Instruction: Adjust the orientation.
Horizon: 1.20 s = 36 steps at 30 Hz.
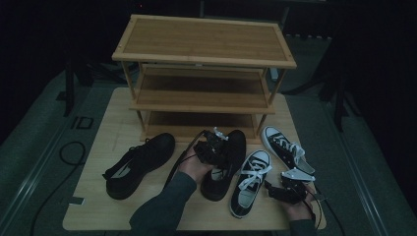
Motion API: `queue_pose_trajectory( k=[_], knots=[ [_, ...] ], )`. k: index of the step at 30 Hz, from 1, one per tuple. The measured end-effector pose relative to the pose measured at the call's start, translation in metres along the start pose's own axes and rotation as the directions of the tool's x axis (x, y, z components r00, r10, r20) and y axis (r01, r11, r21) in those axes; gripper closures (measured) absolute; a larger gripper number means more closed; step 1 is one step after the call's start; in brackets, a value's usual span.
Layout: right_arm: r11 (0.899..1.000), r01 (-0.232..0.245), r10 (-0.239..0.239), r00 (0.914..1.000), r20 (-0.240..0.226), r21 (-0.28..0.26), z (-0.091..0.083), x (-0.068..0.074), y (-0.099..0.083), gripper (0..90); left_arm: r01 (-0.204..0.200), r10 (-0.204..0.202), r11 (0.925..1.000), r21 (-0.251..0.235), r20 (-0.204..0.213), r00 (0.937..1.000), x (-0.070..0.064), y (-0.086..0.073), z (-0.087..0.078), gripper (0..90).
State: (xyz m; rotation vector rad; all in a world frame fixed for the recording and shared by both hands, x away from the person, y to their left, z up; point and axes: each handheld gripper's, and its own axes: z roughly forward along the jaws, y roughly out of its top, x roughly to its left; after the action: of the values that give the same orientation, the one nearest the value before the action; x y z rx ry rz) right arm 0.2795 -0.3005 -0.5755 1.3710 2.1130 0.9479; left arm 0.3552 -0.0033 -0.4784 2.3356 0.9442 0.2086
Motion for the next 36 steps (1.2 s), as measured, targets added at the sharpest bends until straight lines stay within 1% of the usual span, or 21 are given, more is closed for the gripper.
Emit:
queue_pose_trajectory(
  k=[1,2,4,5,6,11,12,14,21,26,28,29,30,31,36],
  knots=[
    [1.0,0.0,0.0,1.0,0.0,0.0,0.0,0.0,0.0,24.7,0.001,-0.001,1.0,0.004,-0.003,1.0,0.0,0.0,-0.001,75.2],
    [1.0,0.0,0.0,1.0,0.0,0.0,0.0,0.0,0.0,24.7,0.007,-0.007,1.0,0.006,-0.01,0.9999,0.0,0.0,-0.001,80.1],
    [1.0,0.0,0.0,1.0,0.0,0.0,0.0,0.0,0.0,24.7,0.011,-0.011,0.9999,0.008,-0.02,0.9997,0.0,-0.001,-0.002,84.5],
    [1.0,0.0,0.0,1.0,0.0,0.0,0.0,0.0,0.0,24.7,0.01,-0.01,0.9999,0.005,-0.025,0.9996,0.0,-0.001,-0.003,84.9],
    [1.0,0.0,0.0,1.0,0.0,0.0,0.0,0.0,0.0,24.7,0.017,-0.017,0.9999,-0.001,-0.03,0.9994,0.0,-0.002,-0.003,85.3],
    [1.0,0.0,0.0,1.0,0.0,0.0,0.0,0.0,0.0,24.7,0.018,-0.018,0.9998,-0.003,-0.045,0.9988,0.0,-0.003,-0.005,86.1],
    [1.0,0.0,0.0,1.0,0.0,0.0,0.0,0.0,0.0,24.7,0.013,-0.013,0.9999,-0.001,-0.05,0.9987,0.0,-0.004,-0.006,86.2],
    [1.0,0.0,0.0,1.0,0.0,0.0,0.0,0.0,0.0,24.7,0.018,-0.018,0.9998,-0.001,-0.052,0.9985,0.001,-0.006,-0.007,86.2],
    [1.0,0.0,0.0,1.0,0.0,0.0,0.0,0.0,0.0,24.7,0.042,-0.042,0.9991,-0.004,-0.059,0.9974,0.011,-0.018,-0.017,86.3],
    [1.0,0.0,0.0,1.0,0.0,0.0,0.0,0.0,0.0,24.7,0.043,-0.042,0.9991,0.0,-0.058,0.9974,0.018,-0.029,-0.026,86.3],
    [1.0,0.001,-0.001,1.0,0.0,0.0,0.0,0.0,0.0,24.7,0.038,-0.038,0.9993,-0.002,-0.049,0.9981,0.021,-0.033,-0.029,86.2],
    [1.0,0.001,-0.001,1.0,0.0,0.0,0.0,0.0,0.0,24.7,0.038,-0.038,0.9993,-0.002,-0.049,0.9981,0.021,-0.033,-0.029,86.2],
    [1.0,0.001,-0.001,1.0,0.0,0.0,0.0,0.0,0.0,24.7,0.053,-0.053,0.9985,-0.017,-0.027,0.9982,0.027,-0.04,-0.031,86.2],
    [1.0,0.001,-0.001,1.0,0.0,0.0,0.0,0.0,0.0,24.7,0.063,-0.063,0.9978,-0.022,-0.022,0.9978,0.028,-0.042,-0.032,86.2],
    [1.0,0.001,-0.001,1.0,0.0,0.0,0.0,0.0,0.0,24.7,0.061,-0.061,0.998,-0.019,-0.044,0.9971,0.032,-0.049,-0.039,86.2]
  ],
)
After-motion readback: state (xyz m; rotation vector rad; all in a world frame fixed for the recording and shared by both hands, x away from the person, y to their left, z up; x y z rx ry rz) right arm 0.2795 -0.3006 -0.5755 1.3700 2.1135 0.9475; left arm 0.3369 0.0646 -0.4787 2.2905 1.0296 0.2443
